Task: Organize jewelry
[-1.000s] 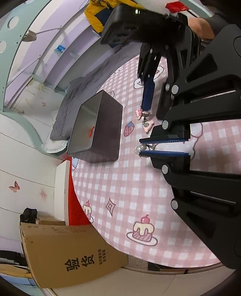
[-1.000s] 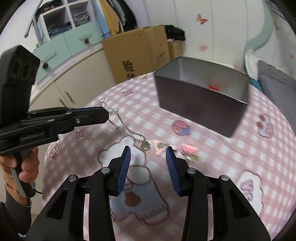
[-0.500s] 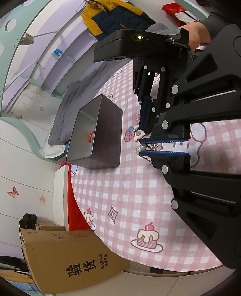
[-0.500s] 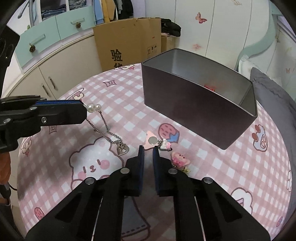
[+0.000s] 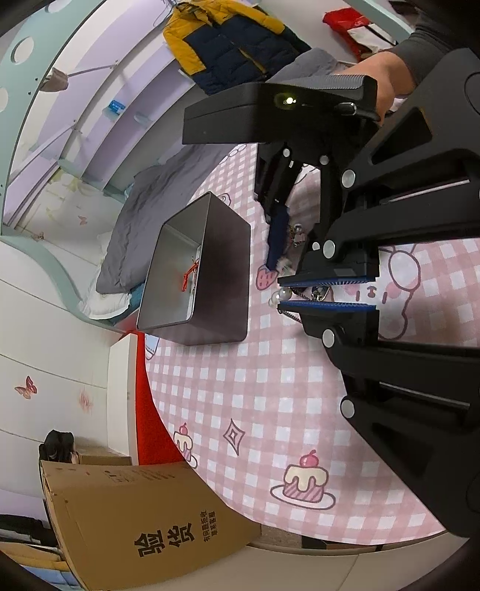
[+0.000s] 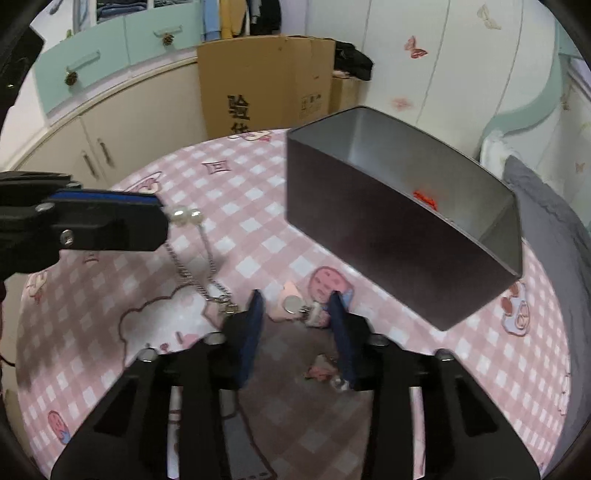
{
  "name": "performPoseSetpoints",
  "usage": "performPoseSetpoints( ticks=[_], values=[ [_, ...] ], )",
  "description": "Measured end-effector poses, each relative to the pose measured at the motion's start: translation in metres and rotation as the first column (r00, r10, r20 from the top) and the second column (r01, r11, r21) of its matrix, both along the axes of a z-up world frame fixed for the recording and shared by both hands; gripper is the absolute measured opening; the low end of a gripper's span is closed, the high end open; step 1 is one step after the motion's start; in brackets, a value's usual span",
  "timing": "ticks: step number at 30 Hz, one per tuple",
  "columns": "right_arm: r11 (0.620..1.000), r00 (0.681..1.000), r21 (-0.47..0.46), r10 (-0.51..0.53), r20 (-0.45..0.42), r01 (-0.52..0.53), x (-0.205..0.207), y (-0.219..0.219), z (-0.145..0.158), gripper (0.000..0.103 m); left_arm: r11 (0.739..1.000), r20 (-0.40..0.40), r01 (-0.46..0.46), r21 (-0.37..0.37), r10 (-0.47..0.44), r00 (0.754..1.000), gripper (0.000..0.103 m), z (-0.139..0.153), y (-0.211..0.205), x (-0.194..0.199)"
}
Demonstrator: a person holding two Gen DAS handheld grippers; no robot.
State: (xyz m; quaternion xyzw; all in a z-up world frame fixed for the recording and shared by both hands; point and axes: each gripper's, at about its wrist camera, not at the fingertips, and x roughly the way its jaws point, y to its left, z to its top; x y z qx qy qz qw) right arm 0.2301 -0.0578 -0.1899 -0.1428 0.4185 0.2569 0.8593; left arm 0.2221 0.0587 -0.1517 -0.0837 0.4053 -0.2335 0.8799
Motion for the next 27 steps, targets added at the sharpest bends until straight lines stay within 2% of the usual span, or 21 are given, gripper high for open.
performPoseSetpoints(
  ticks=[1, 2, 4, 8, 14, 21, 27],
  values=[
    [1.0, 1.0, 0.0, -0.003, -0.002, 0.003, 0.0, 0.0, 0.0, 0.027, 1.0, 0.0, 0.001, -0.001, -0.001, 1.0, 0.007, 0.0, -0.001, 0.001],
    [1.0, 1.0, -0.004, -0.004, -0.002, 0.004, -0.001, 0.0, 0.001, 0.02, 1.0, 0.0, 0.002, -0.005, -0.002, 1.0, 0.007, 0.001, -0.002, 0.002],
    [1.0, 1.0, 0.001, -0.012, -0.002, 0.012, -0.005, -0.002, 0.002, 0.02, 1.0, 0.01, 0.012, -0.01, -0.012, 1.0, 0.007, 0.006, -0.004, 0.002],
    [0.995, 0.999, 0.096, -0.027, -0.027, 0.03, -0.009, -0.015, 0.015, 0.02, 0.999, 0.048, 0.037, -0.025, -0.036, 0.998, 0.007, 0.023, -0.01, 0.001],
    [0.971, 0.999, 0.236, -0.037, -0.013, 0.039, -0.02, -0.031, 0.055, 0.02, 0.997, 0.11, 0.071, -0.036, -0.067, 0.992, 0.007, 0.056, -0.021, -0.001],
    [0.949, 0.997, 0.312, -0.071, 0.038, 0.056, -0.013, -0.042, 0.094, 0.02, 0.995, 0.183, 0.099, -0.006, -0.096, 0.978, 0.007, 0.094, -0.043, 0.012],
    [0.934, 0.99, 0.344, -0.128, 0.059, 0.1, 0.005, -0.064, 0.107, 0.02, 0.995, 0.227, 0.091, 0.033, -0.097, 0.969, 0.007, 0.114, -0.061, 0.034]
  ],
)
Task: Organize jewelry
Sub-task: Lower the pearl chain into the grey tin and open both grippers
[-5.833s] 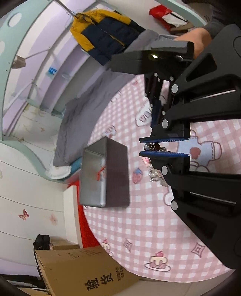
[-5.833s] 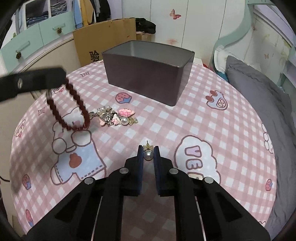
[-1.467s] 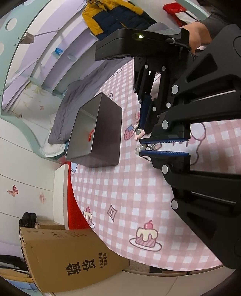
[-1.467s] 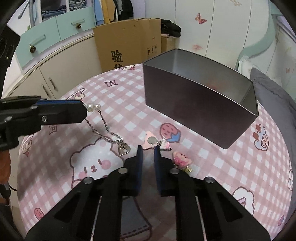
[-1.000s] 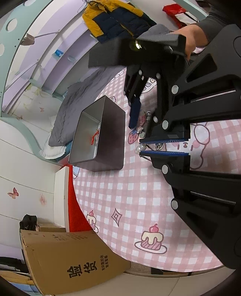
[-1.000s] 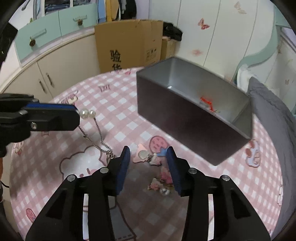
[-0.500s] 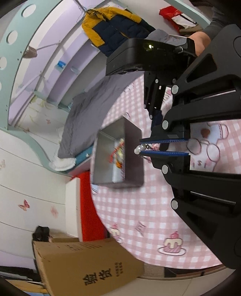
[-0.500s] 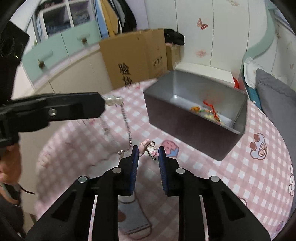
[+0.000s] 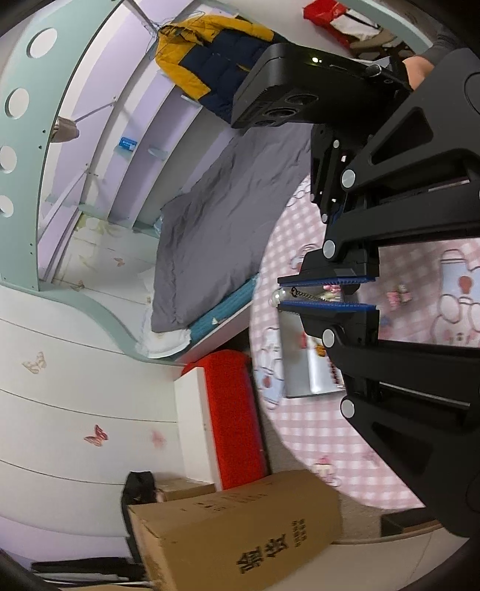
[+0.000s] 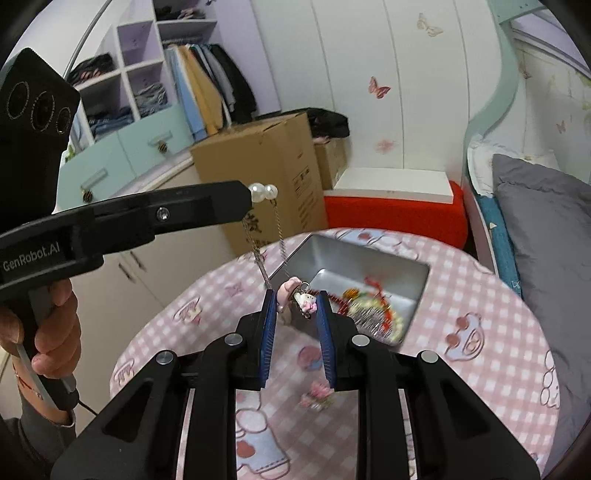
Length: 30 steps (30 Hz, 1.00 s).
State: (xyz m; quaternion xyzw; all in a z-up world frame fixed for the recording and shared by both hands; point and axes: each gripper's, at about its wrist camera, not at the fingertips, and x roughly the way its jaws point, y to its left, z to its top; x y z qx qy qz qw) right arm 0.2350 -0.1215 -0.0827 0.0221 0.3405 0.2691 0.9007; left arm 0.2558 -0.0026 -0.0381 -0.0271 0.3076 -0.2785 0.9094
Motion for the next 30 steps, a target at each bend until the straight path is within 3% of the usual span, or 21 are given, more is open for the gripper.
performPoseSetpoints(
  ticks=[5, 13, 30],
  values=[
    [1.0, 1.0, 0.014, -0.023, -0.003, 0.023, 0.017, -0.011, -0.001, 0.02, 1.0, 0.004, -0.012, 0.025, 0.012, 1.0, 0.007, -0.001, -0.01, 0.021],
    [0.999, 0.997, 0.008, -0.035, -0.066, 0.035, 0.037, -0.012, -0.027, 0.02, 0.995, -0.09, -0.021, 0.097, 0.03, 0.995, 0.007, -0.048, -0.023, 0.051],
    [0.998, 0.991, -0.002, -0.056, -0.122, 0.057, 0.045, -0.015, -0.046, 0.02, 0.987, -0.181, -0.033, 0.156, 0.061, 0.982, 0.008, -0.083, -0.026, 0.06]
  ],
)
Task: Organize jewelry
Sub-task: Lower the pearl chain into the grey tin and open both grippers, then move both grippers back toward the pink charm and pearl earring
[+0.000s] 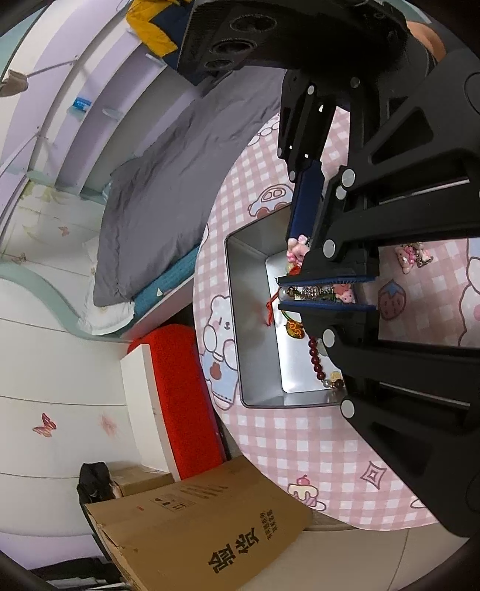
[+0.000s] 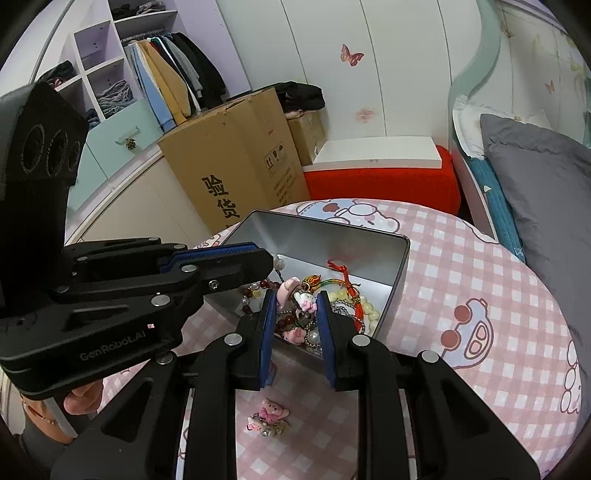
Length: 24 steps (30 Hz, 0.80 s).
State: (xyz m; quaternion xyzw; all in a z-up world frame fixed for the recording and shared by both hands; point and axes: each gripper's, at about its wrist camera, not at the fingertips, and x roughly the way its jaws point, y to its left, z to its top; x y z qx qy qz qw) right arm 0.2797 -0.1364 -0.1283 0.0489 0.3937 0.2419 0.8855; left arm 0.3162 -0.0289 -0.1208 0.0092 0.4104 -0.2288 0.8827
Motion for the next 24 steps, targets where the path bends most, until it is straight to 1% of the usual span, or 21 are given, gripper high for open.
performPoseSetpoints(
  ticks=[9, 12, 14, 15, 16, 18, 19, 20, 22, 24],
  values=[
    [1.0, 1.0, -0.005, -0.019, 0.003, 0.019, -0.003, -0.001, 0.004, 0.022, 1.0, -0.015, -0.031, -0.004, 0.031, 0.999, 0.008, 0.001, 0.009, -0.002],
    [1.0, 1.0, -0.009, -0.029, 0.011, 0.029, -0.006, -0.002, 0.007, 0.026, 0.999, -0.015, -0.042, -0.011, 0.042, 0.999, 0.008, 0.004, 0.012, -0.005],
    [0.999, 0.999, -0.008, -0.036, 0.018, 0.036, -0.009, -0.003, 0.01, 0.034, 0.999, -0.015, -0.045, -0.015, 0.045, 0.999, 0.009, 0.005, 0.014, -0.007],
    [0.999, 0.999, -0.009, -0.043, 0.024, 0.043, -0.011, -0.004, 0.012, 0.035, 0.999, -0.014, -0.048, -0.015, 0.048, 0.999, 0.009, 0.007, 0.016, -0.009],
    [0.999, 0.998, -0.01, -0.047, 0.03, 0.047, -0.014, -0.004, 0.014, 0.036, 0.999, -0.012, -0.052, -0.016, 0.052, 0.999, 0.012, 0.009, 0.017, -0.011],
    [0.999, 0.998, -0.01, -0.052, 0.042, 0.052, -0.018, -0.006, 0.018, 0.039, 0.998, -0.008, -0.064, -0.022, 0.064, 0.998, 0.039, 0.012, 0.02, -0.013],
    [0.998, 0.997, -0.007, -0.058, 0.048, 0.058, -0.019, -0.007, 0.02, 0.04, 0.996, 0.009, -0.086, -0.016, 0.087, 0.996, 0.052, 0.014, 0.023, -0.016],
    [0.998, 0.996, -0.002, -0.066, 0.056, 0.066, -0.023, -0.01, 0.023, 0.041, 0.995, 0.035, -0.099, -0.025, 0.1, 0.994, 0.059, 0.018, 0.026, -0.02],
    [0.998, 0.995, -0.008, -0.069, 0.066, 0.07, -0.027, -0.01, 0.027, 0.041, 0.995, 0.037, -0.089, -0.045, 0.091, 0.995, 0.059, 0.021, 0.028, -0.026],
    [0.997, 0.994, -0.016, -0.07, 0.078, 0.071, -0.034, -0.012, 0.03, 0.042, 0.995, 0.054, -0.09, -0.037, 0.092, 0.994, 0.059, 0.024, 0.028, -0.034]
  ],
)
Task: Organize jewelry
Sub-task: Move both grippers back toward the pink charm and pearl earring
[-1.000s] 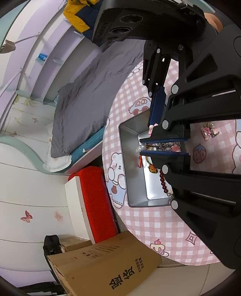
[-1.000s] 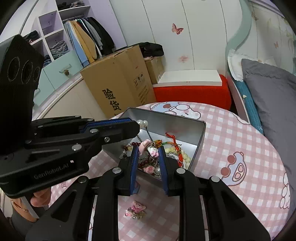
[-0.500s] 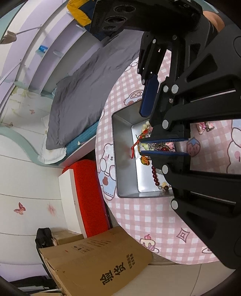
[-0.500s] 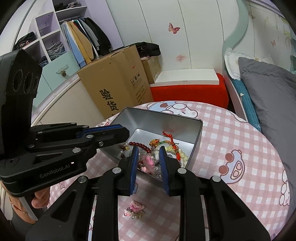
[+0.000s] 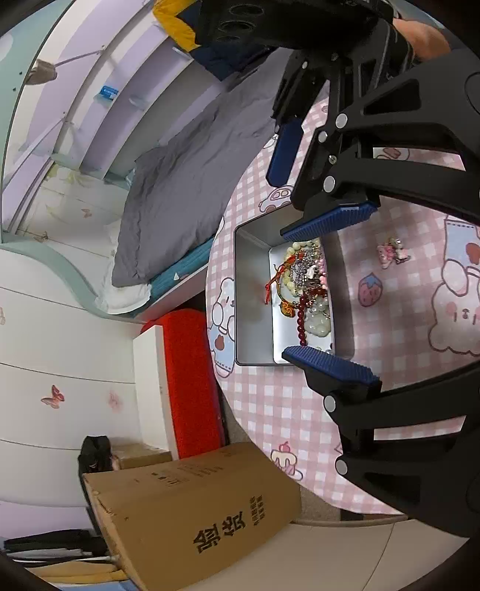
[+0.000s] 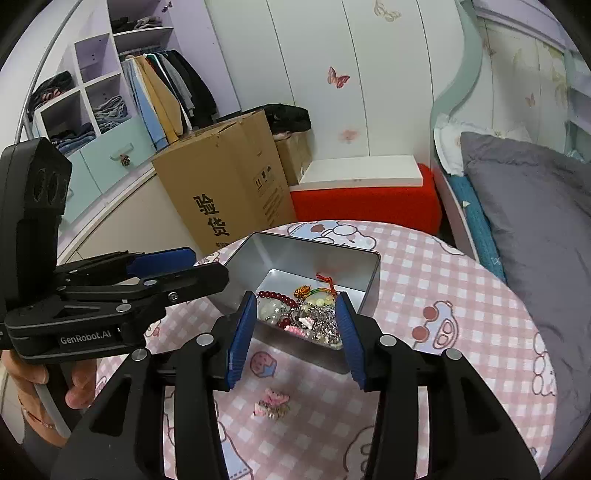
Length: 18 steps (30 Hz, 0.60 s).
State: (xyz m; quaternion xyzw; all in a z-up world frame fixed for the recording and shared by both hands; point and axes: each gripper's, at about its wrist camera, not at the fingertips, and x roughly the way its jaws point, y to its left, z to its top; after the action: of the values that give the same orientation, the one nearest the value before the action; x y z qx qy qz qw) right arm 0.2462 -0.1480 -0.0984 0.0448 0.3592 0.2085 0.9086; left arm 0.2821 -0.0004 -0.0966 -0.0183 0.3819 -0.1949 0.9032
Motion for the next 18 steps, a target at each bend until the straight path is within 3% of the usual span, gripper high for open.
performPoseSetpoints(
  ticks=[7, 18],
  values=[
    [1.0, 1.0, -0.012, 0.003, 0.011, -0.003, -0.026, -0.006, -0.001, 0.047, 0.999, 0.027, -0.004, 0.032, 0.003, 1.0, 0.059, -0.006, 0.001, -0.028],
    [1.0, 0.996, -0.024, -0.013, -0.083, 0.011, -0.061, -0.02, -0.051, 0.049, 0.989, -0.052, 0.073, 0.126, -0.067, 0.996, 0.059, -0.067, -0.016, -0.062]
  ],
)
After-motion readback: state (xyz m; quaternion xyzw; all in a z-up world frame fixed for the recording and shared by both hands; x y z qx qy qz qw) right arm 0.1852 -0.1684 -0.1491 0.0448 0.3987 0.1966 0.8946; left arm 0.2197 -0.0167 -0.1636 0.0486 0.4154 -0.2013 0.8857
